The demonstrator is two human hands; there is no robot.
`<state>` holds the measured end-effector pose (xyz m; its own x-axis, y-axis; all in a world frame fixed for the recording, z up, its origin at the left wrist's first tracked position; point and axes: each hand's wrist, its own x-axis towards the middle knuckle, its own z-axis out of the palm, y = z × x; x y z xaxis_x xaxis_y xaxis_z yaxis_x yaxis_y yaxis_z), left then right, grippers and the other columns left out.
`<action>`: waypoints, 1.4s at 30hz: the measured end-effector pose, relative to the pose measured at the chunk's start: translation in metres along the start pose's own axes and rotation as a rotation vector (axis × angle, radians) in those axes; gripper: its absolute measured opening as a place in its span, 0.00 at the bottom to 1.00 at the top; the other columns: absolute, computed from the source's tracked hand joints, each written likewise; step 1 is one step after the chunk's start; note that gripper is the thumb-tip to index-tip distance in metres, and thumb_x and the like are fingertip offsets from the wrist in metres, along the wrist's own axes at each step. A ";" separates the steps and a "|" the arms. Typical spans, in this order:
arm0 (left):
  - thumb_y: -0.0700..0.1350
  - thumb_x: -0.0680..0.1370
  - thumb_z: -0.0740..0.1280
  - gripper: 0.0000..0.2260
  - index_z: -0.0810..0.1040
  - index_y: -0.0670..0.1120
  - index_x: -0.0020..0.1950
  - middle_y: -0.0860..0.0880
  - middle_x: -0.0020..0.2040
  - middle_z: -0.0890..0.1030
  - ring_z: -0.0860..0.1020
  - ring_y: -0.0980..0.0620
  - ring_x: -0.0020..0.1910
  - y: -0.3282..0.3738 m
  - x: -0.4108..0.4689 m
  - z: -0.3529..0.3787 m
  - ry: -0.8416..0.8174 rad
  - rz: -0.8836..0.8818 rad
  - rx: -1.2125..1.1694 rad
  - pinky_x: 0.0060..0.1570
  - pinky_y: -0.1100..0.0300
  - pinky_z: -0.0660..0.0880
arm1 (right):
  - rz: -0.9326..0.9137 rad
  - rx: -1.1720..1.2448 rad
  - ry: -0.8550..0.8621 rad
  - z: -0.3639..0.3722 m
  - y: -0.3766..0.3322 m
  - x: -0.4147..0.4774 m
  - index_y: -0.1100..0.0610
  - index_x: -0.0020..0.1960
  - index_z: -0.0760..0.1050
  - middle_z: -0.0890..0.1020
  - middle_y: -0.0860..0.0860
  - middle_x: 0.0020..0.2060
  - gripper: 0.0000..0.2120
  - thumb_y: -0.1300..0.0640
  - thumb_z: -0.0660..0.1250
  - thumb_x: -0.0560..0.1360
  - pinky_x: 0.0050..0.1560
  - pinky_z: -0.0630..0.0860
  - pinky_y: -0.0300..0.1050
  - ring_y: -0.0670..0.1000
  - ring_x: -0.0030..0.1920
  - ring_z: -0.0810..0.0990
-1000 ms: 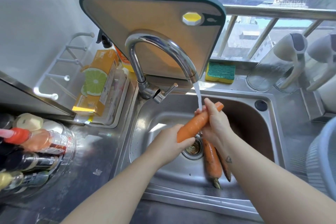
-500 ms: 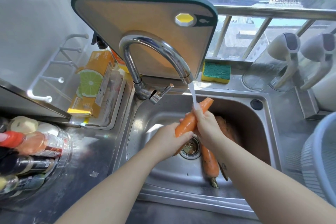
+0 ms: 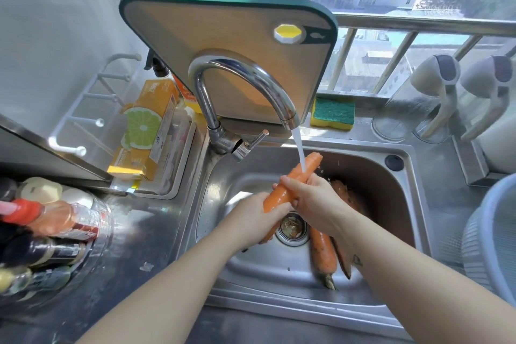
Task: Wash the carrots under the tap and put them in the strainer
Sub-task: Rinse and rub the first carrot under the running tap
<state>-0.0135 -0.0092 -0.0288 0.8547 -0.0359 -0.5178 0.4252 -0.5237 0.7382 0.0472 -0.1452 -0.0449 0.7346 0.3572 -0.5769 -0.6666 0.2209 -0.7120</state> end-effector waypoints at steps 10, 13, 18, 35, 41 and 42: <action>0.59 0.75 0.63 0.10 0.71 0.53 0.45 0.50 0.38 0.80 0.78 0.49 0.35 -0.001 -0.007 0.006 0.024 -0.046 0.144 0.39 0.56 0.75 | -0.014 0.003 0.087 0.007 0.008 -0.004 0.60 0.51 0.70 0.78 0.56 0.39 0.02 0.64 0.63 0.79 0.48 0.78 0.48 0.53 0.41 0.81; 0.59 0.75 0.63 0.14 0.72 0.52 0.53 0.49 0.43 0.80 0.79 0.48 0.40 0.000 -0.010 0.014 0.055 -0.029 0.277 0.41 0.54 0.75 | -0.033 -0.055 0.214 0.010 0.013 -0.002 0.64 0.57 0.69 0.77 0.56 0.41 0.08 0.63 0.61 0.79 0.46 0.78 0.48 0.53 0.40 0.81; 0.57 0.77 0.61 0.23 0.65 0.48 0.69 0.46 0.56 0.79 0.78 0.44 0.52 0.007 -0.016 0.019 0.143 0.054 0.562 0.47 0.54 0.74 | 0.039 -0.125 0.482 0.021 0.013 0.014 0.63 0.55 0.70 0.78 0.56 0.36 0.15 0.51 0.57 0.81 0.38 0.78 0.46 0.52 0.29 0.80; 0.55 0.80 0.58 0.16 0.72 0.44 0.58 0.45 0.35 0.79 0.78 0.52 0.29 0.012 -0.030 -0.016 -0.356 -0.327 -0.799 0.25 0.64 0.73 | -0.094 0.276 0.381 0.026 -0.006 0.024 0.58 0.44 0.70 0.71 0.52 0.28 0.07 0.56 0.64 0.78 0.27 0.72 0.41 0.48 0.24 0.72; 0.62 0.78 0.56 0.24 0.77 0.43 0.54 0.46 0.34 0.78 0.76 0.54 0.25 0.009 -0.020 -0.023 -0.486 -0.476 -0.969 0.22 0.66 0.73 | 0.031 0.611 0.228 0.014 -0.018 0.022 0.56 0.44 0.68 0.72 0.50 0.30 0.17 0.42 0.64 0.76 0.30 0.75 0.37 0.46 0.27 0.74; 0.63 0.78 0.55 0.25 0.78 0.43 0.53 0.46 0.33 0.77 0.76 0.54 0.24 0.009 -0.017 -0.024 -0.491 -0.491 -0.985 0.22 0.66 0.73 | 0.056 0.619 0.174 0.013 -0.021 0.017 0.57 0.43 0.68 0.73 0.50 0.33 0.16 0.44 0.66 0.76 0.35 0.77 0.38 0.46 0.30 0.76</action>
<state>-0.0167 0.0067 -0.0033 0.4246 -0.4467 -0.7875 0.9009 0.2944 0.3188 0.0726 -0.1319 -0.0345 0.6714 0.2425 -0.7003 -0.6166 0.7071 -0.3463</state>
